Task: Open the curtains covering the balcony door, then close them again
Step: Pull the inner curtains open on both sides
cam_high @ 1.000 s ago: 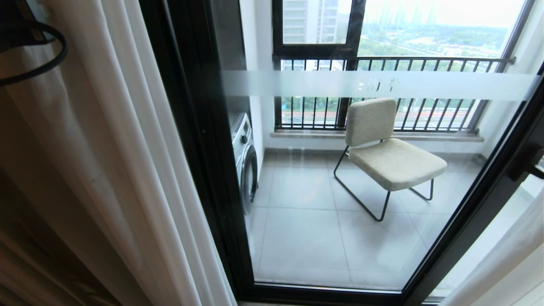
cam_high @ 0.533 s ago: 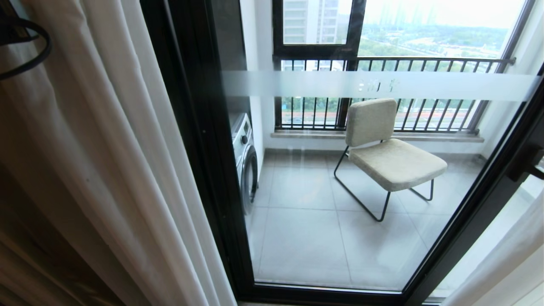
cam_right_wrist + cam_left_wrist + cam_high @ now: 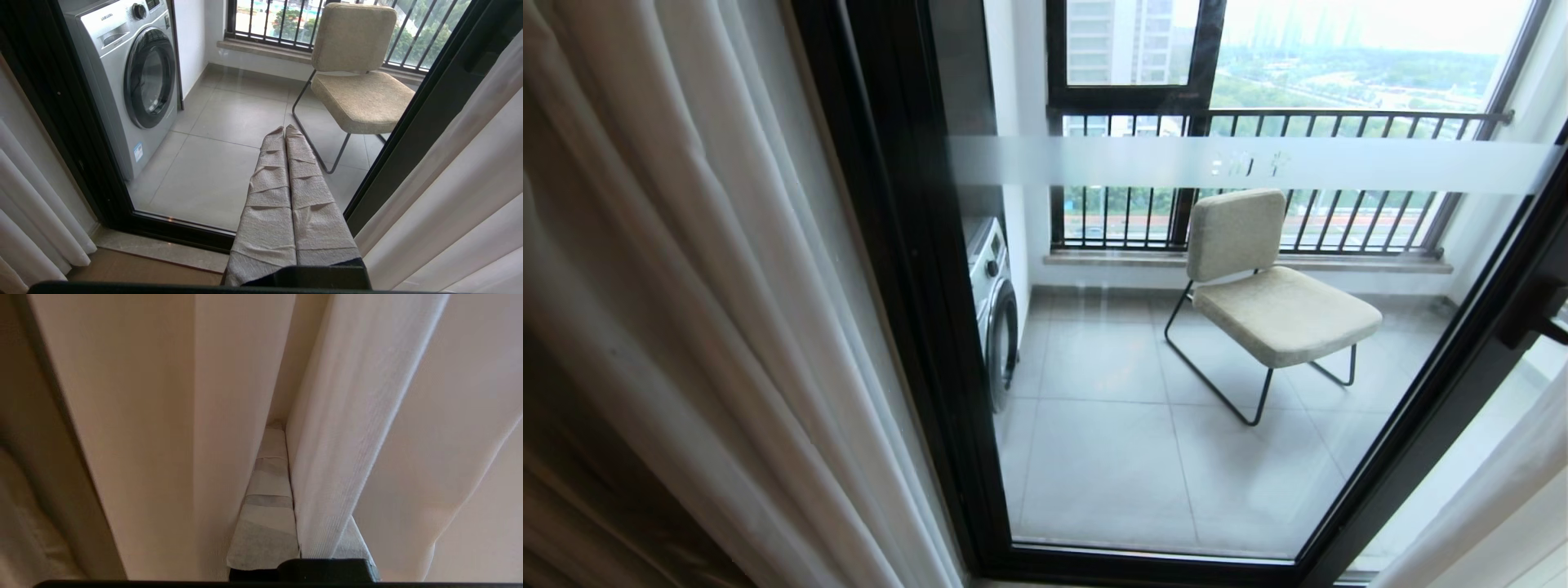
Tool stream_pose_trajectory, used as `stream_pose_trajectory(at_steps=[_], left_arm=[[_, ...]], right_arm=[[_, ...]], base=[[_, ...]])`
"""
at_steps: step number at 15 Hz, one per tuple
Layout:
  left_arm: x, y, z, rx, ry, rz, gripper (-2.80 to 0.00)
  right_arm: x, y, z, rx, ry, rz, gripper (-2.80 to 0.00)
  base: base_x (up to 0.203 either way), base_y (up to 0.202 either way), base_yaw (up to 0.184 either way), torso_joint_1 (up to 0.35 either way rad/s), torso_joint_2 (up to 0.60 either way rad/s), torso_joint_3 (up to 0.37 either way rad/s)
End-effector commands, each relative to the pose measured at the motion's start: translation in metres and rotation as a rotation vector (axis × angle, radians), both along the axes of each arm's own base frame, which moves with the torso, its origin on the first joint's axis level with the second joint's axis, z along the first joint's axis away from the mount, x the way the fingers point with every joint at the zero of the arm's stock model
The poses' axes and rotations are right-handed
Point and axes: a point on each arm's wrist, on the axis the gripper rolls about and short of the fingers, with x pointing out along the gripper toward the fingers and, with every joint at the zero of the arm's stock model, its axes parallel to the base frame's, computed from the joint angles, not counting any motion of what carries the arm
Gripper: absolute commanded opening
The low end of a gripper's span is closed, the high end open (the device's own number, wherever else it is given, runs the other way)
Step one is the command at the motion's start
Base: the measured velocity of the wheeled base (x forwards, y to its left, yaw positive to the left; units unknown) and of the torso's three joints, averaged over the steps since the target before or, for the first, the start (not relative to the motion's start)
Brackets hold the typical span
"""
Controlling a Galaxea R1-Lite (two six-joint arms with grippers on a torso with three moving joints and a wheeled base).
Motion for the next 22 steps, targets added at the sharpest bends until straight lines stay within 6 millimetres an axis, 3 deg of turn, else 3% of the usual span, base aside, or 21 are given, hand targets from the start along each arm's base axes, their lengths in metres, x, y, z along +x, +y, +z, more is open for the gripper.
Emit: stream_pose_trajectory(at_steps=[1, 6, 10, 15, 18, 22], left_arm=[[0.006, 0.021, -0.005, -0.021, 0.017, 0.042, -2.80], [0.021, 0.081, -0.010, -0.026, 0.036, 0.109, -2.80], [0.030, 0.146, -0.015, -0.020, 0.035, 0.186, -2.80], [0.017, 0.230, -0.032, -0.015, 0.041, 0.278, -2.80], [0.010, 0.243, -0.036, -0.014, 0.045, 0.282, -2.80], [0.008, 0.226, -0.019, 0.021, 0.021, 0.234, -2.80]], right_arm=[[0.000, 0.000, 0.000, -0.003, 0.000, 0.001, -2.80], [0.000, 0.000, 0.000, -0.001, 0.000, 0.001, -2.80], [0.000, 0.000, 0.000, -0.001, 0.000, 0.001, -2.80], [0.000, 0.000, 0.000, -0.003, 0.000, 0.001, -2.80], [0.000, 0.000, 0.000, -0.001, 0.000, 0.001, -2.80], [0.000, 0.000, 0.000, -0.002, 0.000, 0.001, -2.80]], base=[[0.000, 0.000, 0.000, 0.000, 0.00, 0.000], [0.000, 0.000, 0.000, 0.000, 0.00, 0.000], [0.000, 0.000, 0.000, 0.000, 0.00, 0.000], [0.000, 0.000, 0.000, 0.000, 0.00, 0.000], [0.000, 0.000, 0.000, 0.000, 0.00, 0.000], [0.000, 0.000, 0.000, 0.000, 0.00, 0.000]])
